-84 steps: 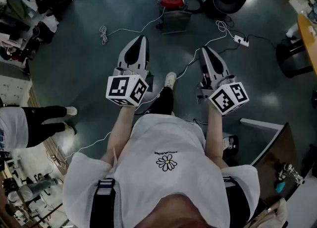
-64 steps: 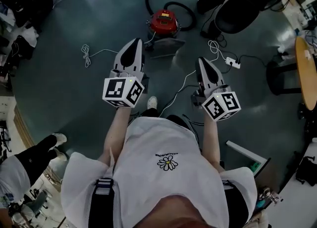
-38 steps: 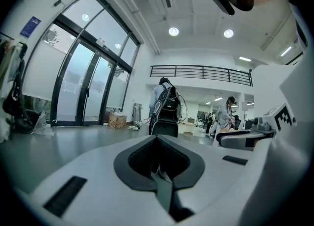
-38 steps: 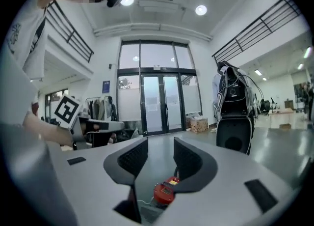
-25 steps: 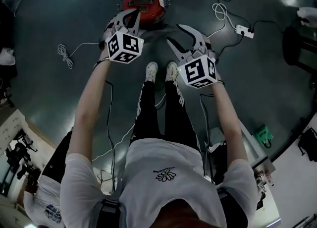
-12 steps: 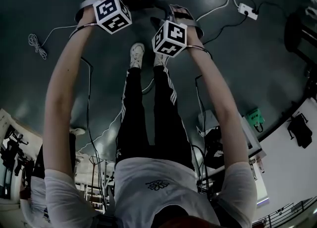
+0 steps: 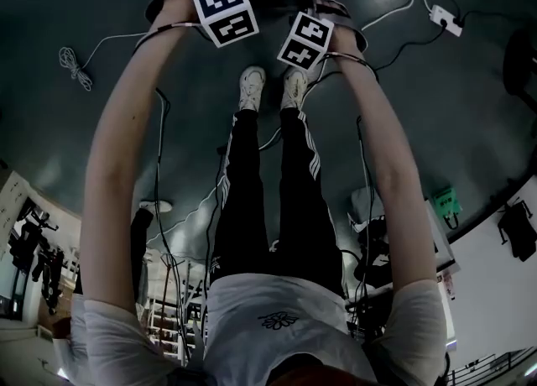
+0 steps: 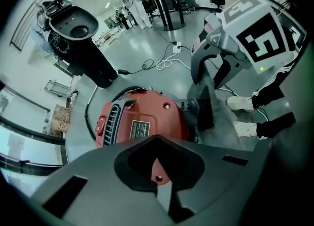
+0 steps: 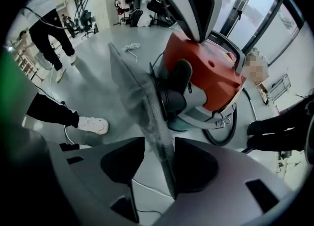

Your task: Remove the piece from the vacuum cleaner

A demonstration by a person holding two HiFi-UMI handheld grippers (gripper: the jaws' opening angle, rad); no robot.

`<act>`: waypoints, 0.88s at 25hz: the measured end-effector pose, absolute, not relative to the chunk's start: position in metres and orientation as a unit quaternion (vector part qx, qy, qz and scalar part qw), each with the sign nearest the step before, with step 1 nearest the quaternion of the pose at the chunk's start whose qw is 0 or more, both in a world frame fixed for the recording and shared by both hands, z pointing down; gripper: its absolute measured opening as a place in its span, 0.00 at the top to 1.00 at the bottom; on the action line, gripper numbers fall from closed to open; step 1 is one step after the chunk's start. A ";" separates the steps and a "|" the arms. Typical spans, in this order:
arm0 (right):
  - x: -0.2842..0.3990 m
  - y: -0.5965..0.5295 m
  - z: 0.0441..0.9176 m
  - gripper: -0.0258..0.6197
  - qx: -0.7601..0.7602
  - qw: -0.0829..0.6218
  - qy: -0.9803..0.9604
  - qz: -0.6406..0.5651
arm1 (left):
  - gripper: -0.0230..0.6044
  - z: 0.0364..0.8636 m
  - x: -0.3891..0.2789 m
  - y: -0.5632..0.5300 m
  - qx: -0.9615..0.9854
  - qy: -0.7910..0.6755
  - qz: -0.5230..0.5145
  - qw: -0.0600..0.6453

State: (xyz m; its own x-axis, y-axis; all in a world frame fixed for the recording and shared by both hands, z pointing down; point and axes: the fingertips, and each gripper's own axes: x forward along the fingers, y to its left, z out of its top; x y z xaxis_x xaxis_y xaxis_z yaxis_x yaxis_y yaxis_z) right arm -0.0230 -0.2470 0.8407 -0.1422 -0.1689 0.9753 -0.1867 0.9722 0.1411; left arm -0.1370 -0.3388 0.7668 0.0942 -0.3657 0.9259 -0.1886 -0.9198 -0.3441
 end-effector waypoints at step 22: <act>-0.037 -0.184 0.851 0.92 0.038 0.647 -0.757 -0.080 | 0.96 0.771 -0.125 -0.367 -0.731 0.191 -0.654 0.032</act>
State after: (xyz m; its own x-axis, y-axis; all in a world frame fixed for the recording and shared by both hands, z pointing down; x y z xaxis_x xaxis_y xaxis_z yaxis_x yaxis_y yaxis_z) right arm -0.0374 -0.1840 0.8512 -0.1594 -0.1614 0.9739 0.0449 0.9843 0.1705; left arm -0.1254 -0.3670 0.7708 0.0709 -0.3212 0.9443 -0.2368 -0.9251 -0.2969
